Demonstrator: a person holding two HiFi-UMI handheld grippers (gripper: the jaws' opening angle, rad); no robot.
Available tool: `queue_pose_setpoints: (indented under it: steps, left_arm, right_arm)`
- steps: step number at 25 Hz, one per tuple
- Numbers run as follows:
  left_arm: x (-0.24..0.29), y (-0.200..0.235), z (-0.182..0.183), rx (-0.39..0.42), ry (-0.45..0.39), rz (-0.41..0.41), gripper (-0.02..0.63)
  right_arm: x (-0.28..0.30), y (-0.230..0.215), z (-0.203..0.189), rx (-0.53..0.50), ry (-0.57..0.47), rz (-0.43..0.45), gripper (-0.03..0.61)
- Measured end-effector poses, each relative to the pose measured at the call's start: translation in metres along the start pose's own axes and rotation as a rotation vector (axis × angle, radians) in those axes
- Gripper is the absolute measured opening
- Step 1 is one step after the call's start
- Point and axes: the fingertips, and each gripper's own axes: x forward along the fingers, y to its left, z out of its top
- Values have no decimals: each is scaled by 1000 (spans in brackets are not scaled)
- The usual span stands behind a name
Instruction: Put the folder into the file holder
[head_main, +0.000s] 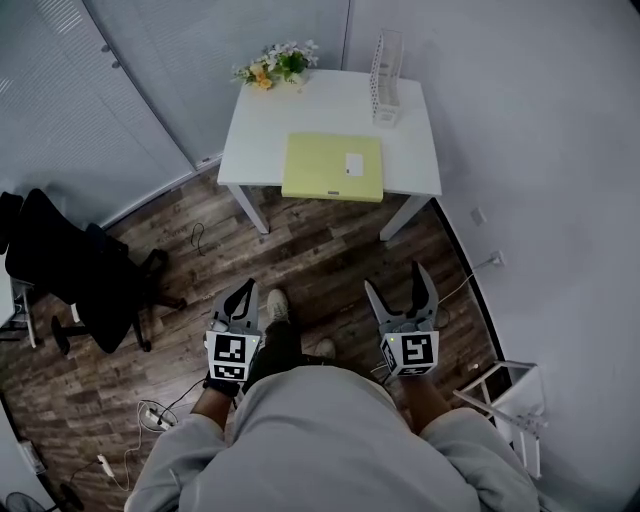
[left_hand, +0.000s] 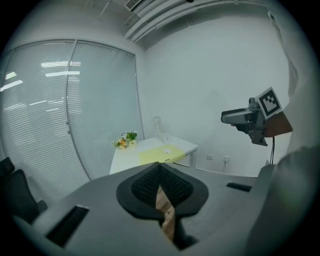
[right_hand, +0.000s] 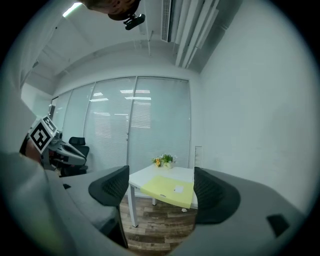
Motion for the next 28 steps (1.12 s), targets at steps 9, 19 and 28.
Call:
queue_pose_setpoints:
  steps: [9,19,28]
  left_arm:
    - [92,66,14,-13,-7,-63,8]
    - [189,168,42,23,0,-164,8]
    - [230,208,24,5,67,-195,8]
  right_arm:
    - [93,-16,1,-25,52,-56,394]
    - [203,-16,4,3,131,-161,394]
    - [263,-19,-32,142,221,-215,394]
